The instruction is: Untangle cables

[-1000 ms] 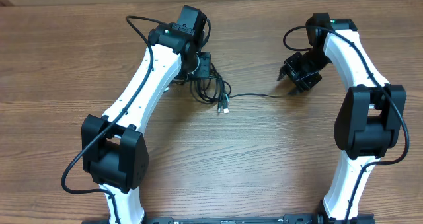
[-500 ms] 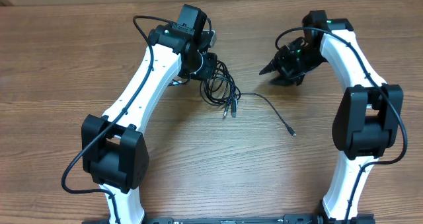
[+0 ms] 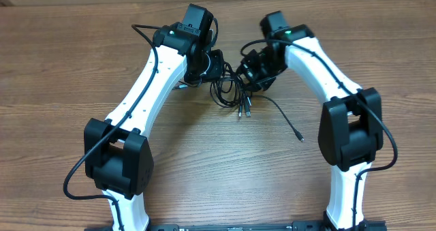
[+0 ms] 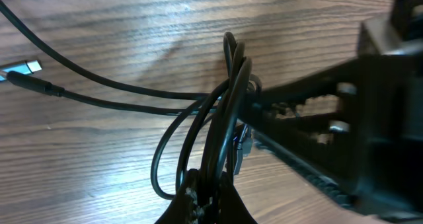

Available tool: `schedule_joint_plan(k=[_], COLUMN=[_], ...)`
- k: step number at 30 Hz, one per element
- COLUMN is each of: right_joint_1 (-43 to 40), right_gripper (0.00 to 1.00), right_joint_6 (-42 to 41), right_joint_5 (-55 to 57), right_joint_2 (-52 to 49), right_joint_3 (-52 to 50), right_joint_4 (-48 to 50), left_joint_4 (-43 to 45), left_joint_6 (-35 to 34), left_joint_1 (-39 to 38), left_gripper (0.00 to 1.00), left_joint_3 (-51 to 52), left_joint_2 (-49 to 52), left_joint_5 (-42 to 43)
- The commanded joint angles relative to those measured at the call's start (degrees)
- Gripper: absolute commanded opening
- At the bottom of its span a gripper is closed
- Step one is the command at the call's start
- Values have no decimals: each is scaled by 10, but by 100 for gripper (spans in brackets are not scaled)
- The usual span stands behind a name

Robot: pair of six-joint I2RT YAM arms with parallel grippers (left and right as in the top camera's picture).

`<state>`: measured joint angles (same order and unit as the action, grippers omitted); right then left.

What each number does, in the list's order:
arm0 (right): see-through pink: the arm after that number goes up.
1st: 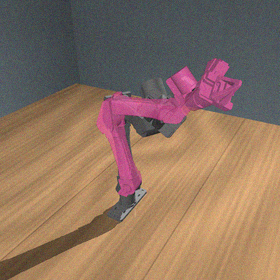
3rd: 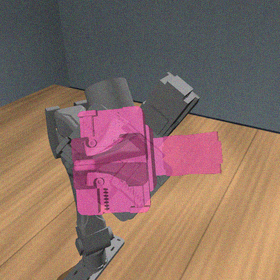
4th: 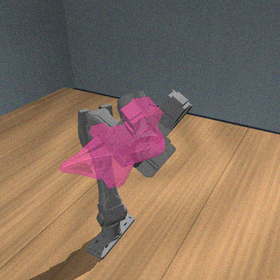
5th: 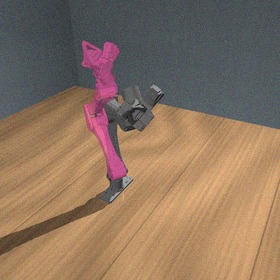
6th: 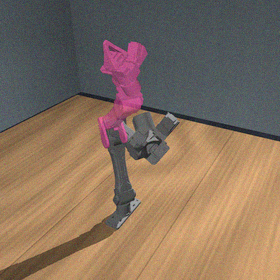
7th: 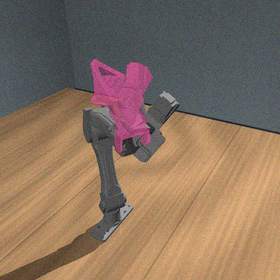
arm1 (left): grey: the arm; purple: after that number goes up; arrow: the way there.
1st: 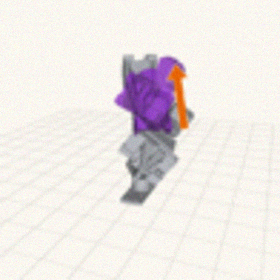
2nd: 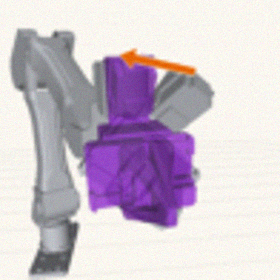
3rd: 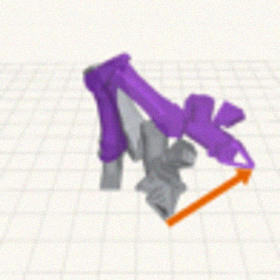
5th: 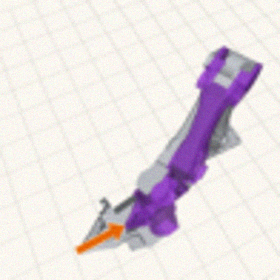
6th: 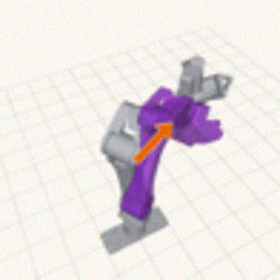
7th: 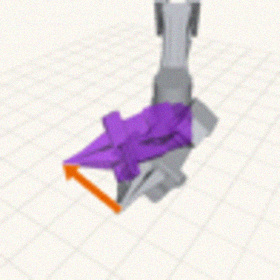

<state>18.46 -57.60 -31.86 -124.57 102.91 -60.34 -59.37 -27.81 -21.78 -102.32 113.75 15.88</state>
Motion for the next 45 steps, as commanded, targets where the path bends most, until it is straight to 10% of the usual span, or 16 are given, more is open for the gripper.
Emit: schedule_joint_plan(k=[1,45], right_joint_1=[20,50], right_gripper=[40,32], right_joint_6=[-114,-197], right_joint_5=[91,146], right_joint_2=[8,8], right_joint_3=[-2,-2], right_joint_4=[15,-17], left_joint_4=[-4,15], left_joint_6=[-16,-11], left_joint_1=[-3,-4], left_gripper=[4,4], left_joint_3=[0,0], left_joint_2=[-6,-6], left_joint_5=[33,78])
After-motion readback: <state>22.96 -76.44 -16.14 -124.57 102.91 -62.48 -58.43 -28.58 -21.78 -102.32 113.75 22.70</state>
